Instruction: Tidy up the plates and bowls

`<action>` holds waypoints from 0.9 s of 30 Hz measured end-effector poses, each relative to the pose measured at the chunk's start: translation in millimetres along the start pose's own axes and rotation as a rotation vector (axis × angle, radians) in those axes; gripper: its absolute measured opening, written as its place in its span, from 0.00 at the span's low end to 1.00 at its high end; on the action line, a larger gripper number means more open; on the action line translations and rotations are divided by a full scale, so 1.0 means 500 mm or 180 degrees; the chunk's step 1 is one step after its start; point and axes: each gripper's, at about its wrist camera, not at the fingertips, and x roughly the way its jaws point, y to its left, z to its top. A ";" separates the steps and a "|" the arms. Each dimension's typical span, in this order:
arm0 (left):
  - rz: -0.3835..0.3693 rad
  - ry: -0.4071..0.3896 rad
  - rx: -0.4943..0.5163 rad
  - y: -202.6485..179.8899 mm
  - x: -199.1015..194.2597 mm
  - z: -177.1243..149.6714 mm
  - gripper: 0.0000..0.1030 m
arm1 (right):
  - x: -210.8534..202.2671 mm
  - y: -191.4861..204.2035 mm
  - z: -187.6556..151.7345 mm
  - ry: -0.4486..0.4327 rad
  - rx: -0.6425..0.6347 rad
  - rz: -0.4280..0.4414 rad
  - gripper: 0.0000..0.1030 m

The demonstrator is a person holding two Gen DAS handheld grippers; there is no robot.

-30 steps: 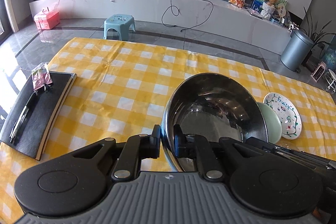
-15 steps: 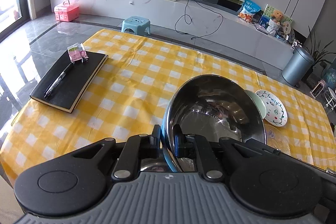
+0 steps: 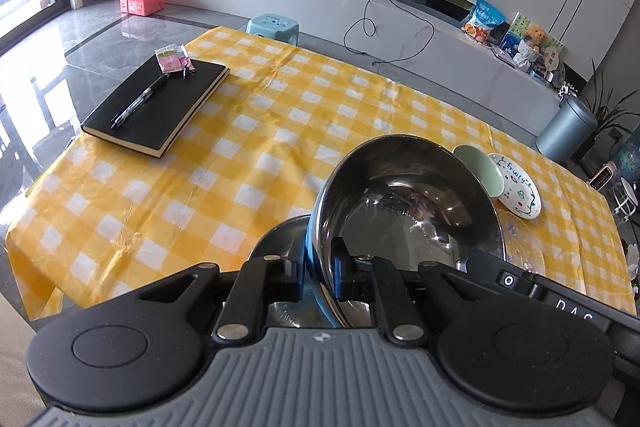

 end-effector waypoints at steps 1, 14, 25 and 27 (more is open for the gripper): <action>0.0001 0.0014 -0.0024 0.004 0.001 -0.002 0.14 | 0.003 0.001 -0.003 0.0021 -0.0008 0.0003 0.06; 0.0048 0.0233 -0.0230 0.051 0.024 -0.030 0.15 | 0.048 0.016 -0.031 0.0250 -0.0031 -0.0031 0.04; 0.0068 0.0333 -0.0255 0.069 0.038 -0.036 0.15 | 0.075 0.030 -0.036 0.0320 -0.0149 -0.0088 0.03; 0.0056 0.0329 -0.0256 0.070 0.039 -0.034 0.15 | 0.078 0.031 -0.035 0.0320 -0.0157 -0.0100 0.04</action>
